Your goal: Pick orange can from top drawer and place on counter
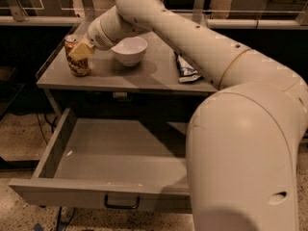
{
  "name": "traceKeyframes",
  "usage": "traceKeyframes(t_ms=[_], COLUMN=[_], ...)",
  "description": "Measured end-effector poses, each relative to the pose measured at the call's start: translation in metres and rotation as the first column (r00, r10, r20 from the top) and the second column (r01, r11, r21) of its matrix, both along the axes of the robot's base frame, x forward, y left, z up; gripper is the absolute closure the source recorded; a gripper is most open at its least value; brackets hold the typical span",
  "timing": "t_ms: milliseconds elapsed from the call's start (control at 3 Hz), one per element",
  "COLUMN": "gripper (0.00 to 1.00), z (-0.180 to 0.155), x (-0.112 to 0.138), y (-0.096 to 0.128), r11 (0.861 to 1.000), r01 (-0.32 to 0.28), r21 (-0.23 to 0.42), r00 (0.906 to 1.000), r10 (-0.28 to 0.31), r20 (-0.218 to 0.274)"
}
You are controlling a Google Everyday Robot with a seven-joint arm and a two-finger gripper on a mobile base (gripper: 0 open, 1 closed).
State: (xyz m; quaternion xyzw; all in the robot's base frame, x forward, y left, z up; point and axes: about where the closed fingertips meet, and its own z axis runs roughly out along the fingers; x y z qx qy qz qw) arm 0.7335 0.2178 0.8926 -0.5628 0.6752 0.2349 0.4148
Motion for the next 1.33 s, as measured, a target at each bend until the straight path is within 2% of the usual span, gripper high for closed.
traceKeyframes(t_ms=[333, 667, 1333], gripper=[1.0, 0.84, 0.38], z=[-0.0044, -0.0044, -0.0045], x=[0.0003, 0.0003, 0.0003], y=[-0.0003, -0.0002, -0.0001], r11=[1.0, 1.0, 1.0], r01=[0.0, 0.0, 0.0], r21=[0.003, 0.003, 0.002], r00=[1.0, 1.0, 1.0], r10=[0.0, 0.0, 0.0], r20=[-0.007, -0.007, -0.007])
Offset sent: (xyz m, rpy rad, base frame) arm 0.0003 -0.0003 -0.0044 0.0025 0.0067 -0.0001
